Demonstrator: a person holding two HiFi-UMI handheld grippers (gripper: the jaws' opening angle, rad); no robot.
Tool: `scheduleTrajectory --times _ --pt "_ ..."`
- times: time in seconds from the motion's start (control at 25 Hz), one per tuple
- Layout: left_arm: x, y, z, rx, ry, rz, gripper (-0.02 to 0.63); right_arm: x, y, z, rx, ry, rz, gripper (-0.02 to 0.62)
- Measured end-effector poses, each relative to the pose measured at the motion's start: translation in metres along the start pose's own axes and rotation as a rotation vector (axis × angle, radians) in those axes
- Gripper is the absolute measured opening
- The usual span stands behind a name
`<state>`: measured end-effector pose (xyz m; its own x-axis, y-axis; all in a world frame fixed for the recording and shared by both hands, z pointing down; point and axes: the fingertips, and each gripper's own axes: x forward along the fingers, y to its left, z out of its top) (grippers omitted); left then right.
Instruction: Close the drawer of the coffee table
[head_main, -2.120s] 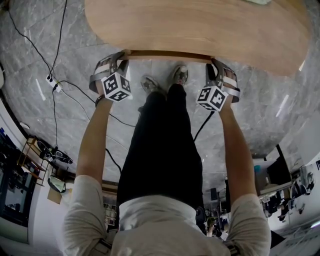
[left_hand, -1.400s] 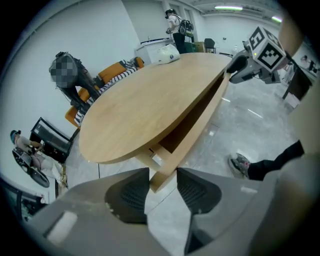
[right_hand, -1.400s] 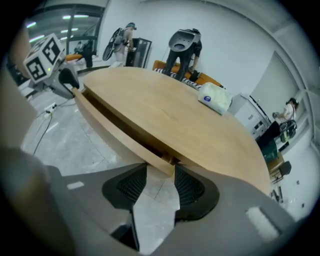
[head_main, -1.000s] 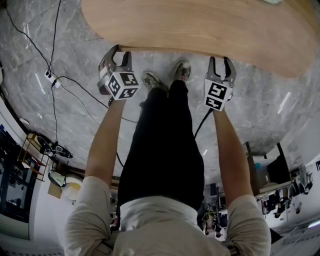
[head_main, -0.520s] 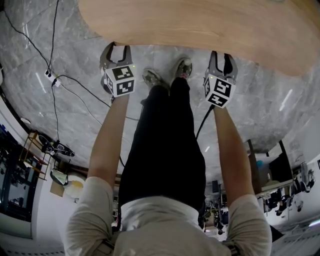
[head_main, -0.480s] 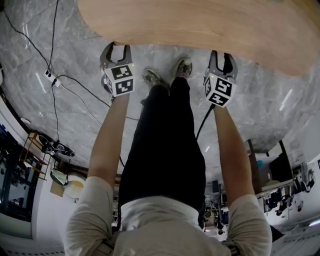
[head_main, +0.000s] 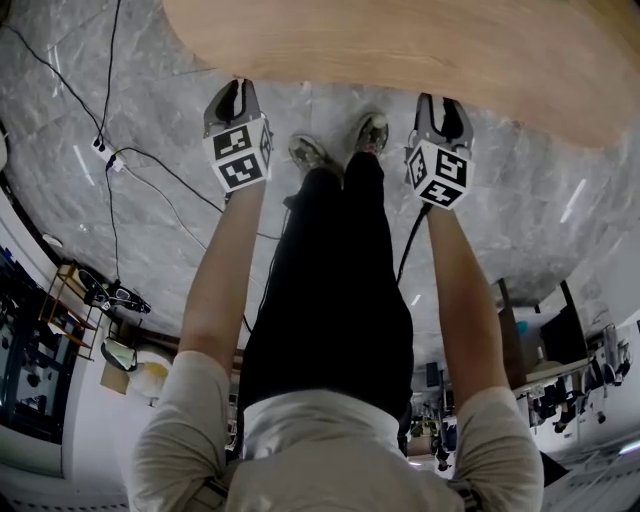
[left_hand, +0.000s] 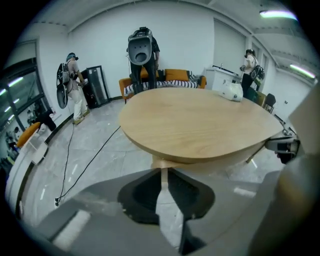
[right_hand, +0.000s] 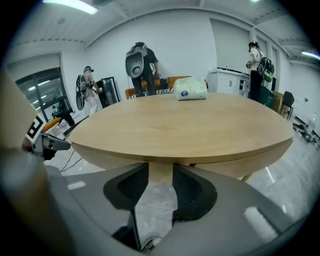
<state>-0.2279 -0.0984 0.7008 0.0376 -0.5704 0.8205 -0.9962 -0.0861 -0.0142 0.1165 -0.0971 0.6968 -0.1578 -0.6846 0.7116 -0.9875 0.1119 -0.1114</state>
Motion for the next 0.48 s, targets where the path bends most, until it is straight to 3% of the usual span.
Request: scheduleTrajectory --times 0.08,0.28,0.48 --pt "-0.018 -0.016 0.008 0.001 -0.068 -0.038 0.020 -0.014 0.012 0.002 0.002 -0.005 0.010 0.130" --pt "-0.078 -0.066 0.023 0.029 -0.149 -0.161 0.020 -0.064 0.068 0.032 -0.078 -0.053 0.135 0.009" --pt "-0.157 -0.090 0.063 0.067 -0.244 -0.233 0.020 -0.135 0.114 0.093 -0.196 -0.140 0.252 0.008"
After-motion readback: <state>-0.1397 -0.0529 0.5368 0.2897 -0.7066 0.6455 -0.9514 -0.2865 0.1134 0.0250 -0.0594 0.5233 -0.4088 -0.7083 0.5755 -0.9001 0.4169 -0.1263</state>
